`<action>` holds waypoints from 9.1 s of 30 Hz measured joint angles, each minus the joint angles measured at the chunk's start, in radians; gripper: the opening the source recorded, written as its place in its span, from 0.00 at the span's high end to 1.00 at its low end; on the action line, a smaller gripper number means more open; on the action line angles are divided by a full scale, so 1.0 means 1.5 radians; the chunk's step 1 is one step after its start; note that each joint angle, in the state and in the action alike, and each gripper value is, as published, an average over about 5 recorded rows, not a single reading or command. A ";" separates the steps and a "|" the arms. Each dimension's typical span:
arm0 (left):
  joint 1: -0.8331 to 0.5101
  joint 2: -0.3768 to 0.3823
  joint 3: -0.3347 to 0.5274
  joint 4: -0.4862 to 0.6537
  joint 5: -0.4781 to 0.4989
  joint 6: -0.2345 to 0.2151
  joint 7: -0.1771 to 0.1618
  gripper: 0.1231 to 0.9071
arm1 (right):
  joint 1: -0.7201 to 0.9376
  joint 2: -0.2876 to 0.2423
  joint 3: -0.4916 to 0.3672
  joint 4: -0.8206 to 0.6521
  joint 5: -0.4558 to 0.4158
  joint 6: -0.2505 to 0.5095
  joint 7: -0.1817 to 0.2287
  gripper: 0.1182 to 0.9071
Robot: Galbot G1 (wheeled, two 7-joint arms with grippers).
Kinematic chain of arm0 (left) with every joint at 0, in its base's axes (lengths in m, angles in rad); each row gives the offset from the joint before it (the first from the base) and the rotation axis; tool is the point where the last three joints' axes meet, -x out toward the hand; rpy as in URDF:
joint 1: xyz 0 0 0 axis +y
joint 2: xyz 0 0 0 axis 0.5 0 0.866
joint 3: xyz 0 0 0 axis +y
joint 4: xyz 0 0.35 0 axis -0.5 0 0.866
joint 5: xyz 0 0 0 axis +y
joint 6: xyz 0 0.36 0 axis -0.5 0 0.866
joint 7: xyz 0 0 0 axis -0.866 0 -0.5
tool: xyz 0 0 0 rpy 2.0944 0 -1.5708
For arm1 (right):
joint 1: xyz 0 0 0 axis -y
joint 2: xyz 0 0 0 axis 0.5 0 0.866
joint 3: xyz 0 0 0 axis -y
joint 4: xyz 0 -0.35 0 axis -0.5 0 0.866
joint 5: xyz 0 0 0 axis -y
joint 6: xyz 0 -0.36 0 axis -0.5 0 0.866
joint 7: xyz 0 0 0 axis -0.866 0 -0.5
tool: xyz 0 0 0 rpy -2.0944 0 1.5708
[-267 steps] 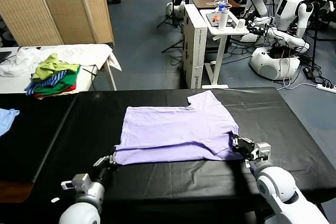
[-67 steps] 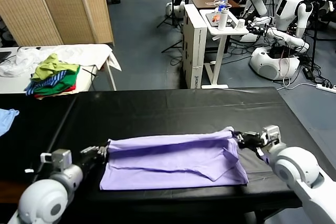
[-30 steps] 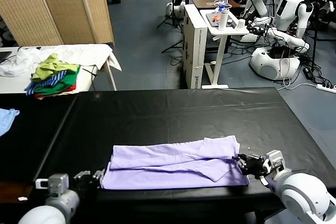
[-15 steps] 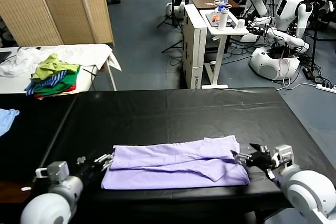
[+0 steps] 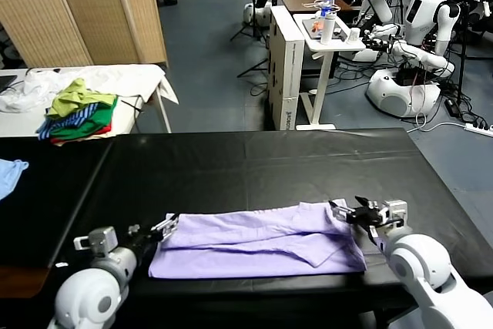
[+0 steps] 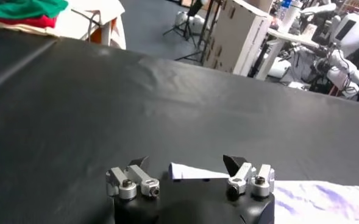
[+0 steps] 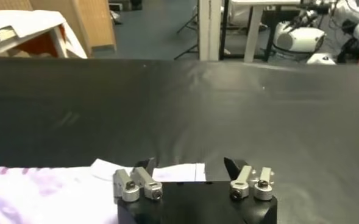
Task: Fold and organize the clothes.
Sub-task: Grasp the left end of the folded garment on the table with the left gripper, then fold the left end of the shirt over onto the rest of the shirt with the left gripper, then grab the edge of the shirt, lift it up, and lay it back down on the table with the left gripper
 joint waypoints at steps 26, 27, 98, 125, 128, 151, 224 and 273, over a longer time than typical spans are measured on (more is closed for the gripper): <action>-0.029 -0.023 0.015 0.072 0.033 -0.032 0.007 0.97 | -0.004 0.067 -0.004 -0.027 -0.053 0.042 0.021 0.96; -0.031 -0.024 0.015 0.074 0.039 -0.037 0.010 0.97 | -0.006 0.069 -0.003 -0.025 -0.054 0.044 0.023 0.96; 0.146 -0.147 -0.085 -0.016 0.293 -0.154 0.140 0.94 | -0.144 0.015 0.179 0.107 -0.007 0.071 -0.063 0.00; 0.197 -0.067 -0.118 -0.106 0.200 -0.135 0.069 0.94 | -0.204 0.052 0.206 0.132 -0.055 0.081 -0.070 0.00; 0.178 -0.095 -0.065 -0.136 0.155 -0.121 0.046 0.94 | -0.216 0.056 0.215 0.139 -0.060 0.081 -0.069 0.00; 0.050 -0.187 0.205 -0.092 0.122 -0.111 0.038 0.94 | -0.286 0.095 0.257 0.152 -0.105 0.086 -0.072 0.00; 0.111 -0.221 0.082 -0.023 0.375 -0.210 0.117 0.00 | -0.110 0.004 -0.170 0.203 -0.055 0.051 -0.066 0.56; 0.129 -0.280 -0.001 0.049 0.261 -0.292 0.200 0.00 | -0.223 0.013 0.100 0.215 0.000 0.095 -0.096 0.00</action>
